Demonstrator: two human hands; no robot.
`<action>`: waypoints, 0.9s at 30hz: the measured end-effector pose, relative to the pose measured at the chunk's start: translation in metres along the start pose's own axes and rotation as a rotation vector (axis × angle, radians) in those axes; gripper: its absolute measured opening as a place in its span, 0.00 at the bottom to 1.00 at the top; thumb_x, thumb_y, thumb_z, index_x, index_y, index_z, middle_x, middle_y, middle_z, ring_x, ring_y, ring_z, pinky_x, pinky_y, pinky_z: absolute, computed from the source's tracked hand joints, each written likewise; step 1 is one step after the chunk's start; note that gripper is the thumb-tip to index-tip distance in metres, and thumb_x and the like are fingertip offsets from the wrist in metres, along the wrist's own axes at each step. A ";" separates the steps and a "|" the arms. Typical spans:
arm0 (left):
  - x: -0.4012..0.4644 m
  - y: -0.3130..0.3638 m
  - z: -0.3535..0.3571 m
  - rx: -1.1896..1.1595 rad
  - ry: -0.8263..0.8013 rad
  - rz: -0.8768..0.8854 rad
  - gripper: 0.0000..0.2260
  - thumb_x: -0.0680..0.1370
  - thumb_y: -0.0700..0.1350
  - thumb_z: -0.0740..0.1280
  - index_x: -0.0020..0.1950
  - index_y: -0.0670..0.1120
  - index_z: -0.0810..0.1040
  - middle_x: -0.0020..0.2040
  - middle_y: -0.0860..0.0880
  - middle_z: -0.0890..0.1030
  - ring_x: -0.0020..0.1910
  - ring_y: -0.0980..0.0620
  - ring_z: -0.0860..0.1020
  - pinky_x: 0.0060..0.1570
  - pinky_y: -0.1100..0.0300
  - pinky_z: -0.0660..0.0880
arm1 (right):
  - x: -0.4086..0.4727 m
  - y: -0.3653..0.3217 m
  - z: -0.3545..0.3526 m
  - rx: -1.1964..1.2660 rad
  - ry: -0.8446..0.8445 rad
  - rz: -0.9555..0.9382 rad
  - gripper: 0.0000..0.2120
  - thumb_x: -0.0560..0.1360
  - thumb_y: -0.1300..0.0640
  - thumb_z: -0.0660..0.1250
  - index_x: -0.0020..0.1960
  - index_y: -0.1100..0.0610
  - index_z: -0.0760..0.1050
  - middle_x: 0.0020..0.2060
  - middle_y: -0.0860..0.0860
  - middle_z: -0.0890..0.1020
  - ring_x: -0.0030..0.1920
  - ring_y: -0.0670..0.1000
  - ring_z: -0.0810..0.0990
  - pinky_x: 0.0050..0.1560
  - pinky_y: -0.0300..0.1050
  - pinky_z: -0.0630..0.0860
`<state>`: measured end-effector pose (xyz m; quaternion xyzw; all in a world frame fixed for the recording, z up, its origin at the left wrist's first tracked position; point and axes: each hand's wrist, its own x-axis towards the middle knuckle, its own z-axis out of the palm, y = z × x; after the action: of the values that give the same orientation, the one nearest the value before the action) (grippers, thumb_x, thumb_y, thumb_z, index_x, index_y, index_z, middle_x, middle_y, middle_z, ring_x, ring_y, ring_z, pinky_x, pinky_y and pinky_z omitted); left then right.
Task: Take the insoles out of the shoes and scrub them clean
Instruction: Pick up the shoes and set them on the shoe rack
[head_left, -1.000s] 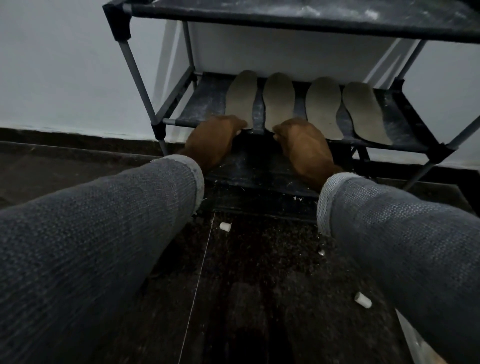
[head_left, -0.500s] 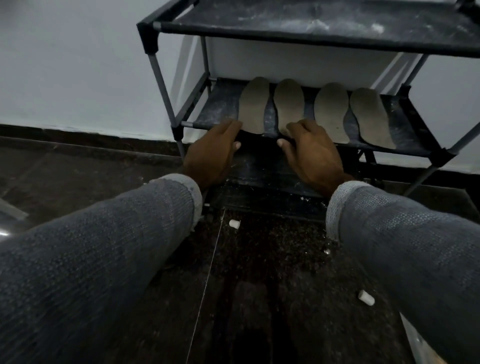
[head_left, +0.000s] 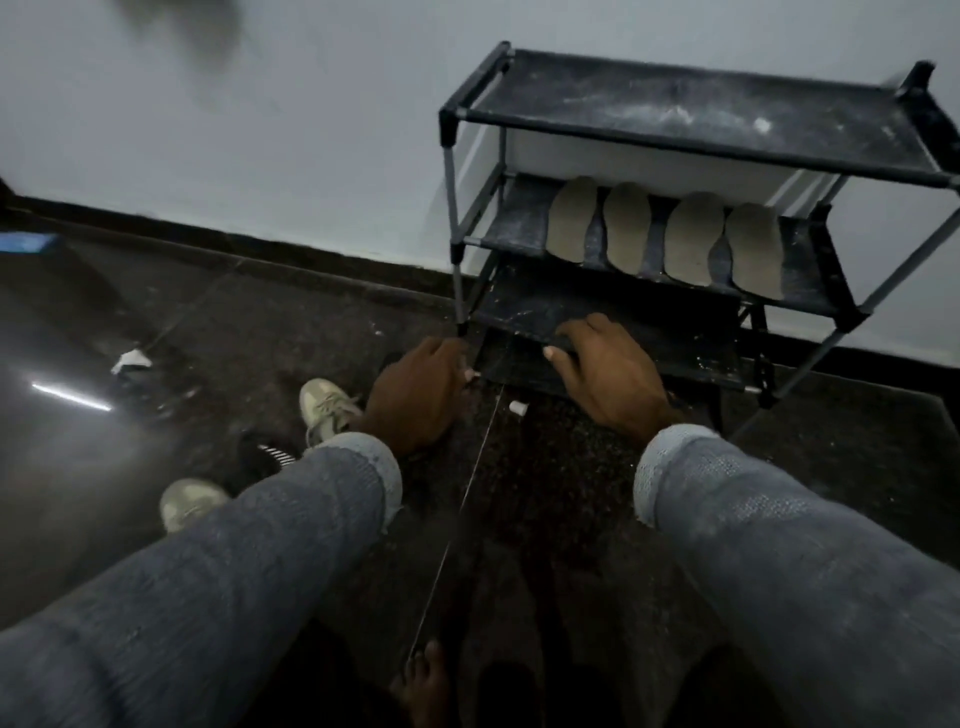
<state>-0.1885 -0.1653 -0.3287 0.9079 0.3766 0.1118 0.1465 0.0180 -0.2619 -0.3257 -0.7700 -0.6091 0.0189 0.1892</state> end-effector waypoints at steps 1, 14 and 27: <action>-0.010 0.001 -0.005 0.005 -0.004 -0.015 0.11 0.81 0.50 0.58 0.60 0.45 0.71 0.58 0.44 0.75 0.54 0.42 0.75 0.51 0.49 0.71 | -0.005 -0.006 -0.002 0.005 -0.016 -0.015 0.17 0.80 0.46 0.59 0.61 0.56 0.73 0.55 0.55 0.76 0.55 0.56 0.74 0.55 0.49 0.73; -0.103 -0.015 -0.029 0.098 -0.113 -0.260 0.16 0.80 0.53 0.59 0.63 0.45 0.68 0.63 0.42 0.74 0.59 0.38 0.75 0.52 0.46 0.72 | -0.046 -0.087 0.017 0.067 -0.173 -0.170 0.14 0.79 0.47 0.61 0.56 0.56 0.75 0.50 0.54 0.77 0.51 0.56 0.76 0.49 0.48 0.70; -0.081 -0.107 0.050 0.006 -0.436 -0.329 0.29 0.75 0.59 0.61 0.70 0.45 0.60 0.70 0.39 0.67 0.65 0.36 0.71 0.60 0.40 0.72 | -0.006 -0.114 0.146 0.063 -0.399 -0.160 0.16 0.78 0.49 0.63 0.62 0.57 0.73 0.58 0.57 0.76 0.60 0.58 0.74 0.59 0.50 0.70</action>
<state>-0.2984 -0.1602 -0.4202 0.8375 0.4790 -0.1130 0.2376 -0.1279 -0.2073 -0.4264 -0.6939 -0.6927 0.1749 0.0898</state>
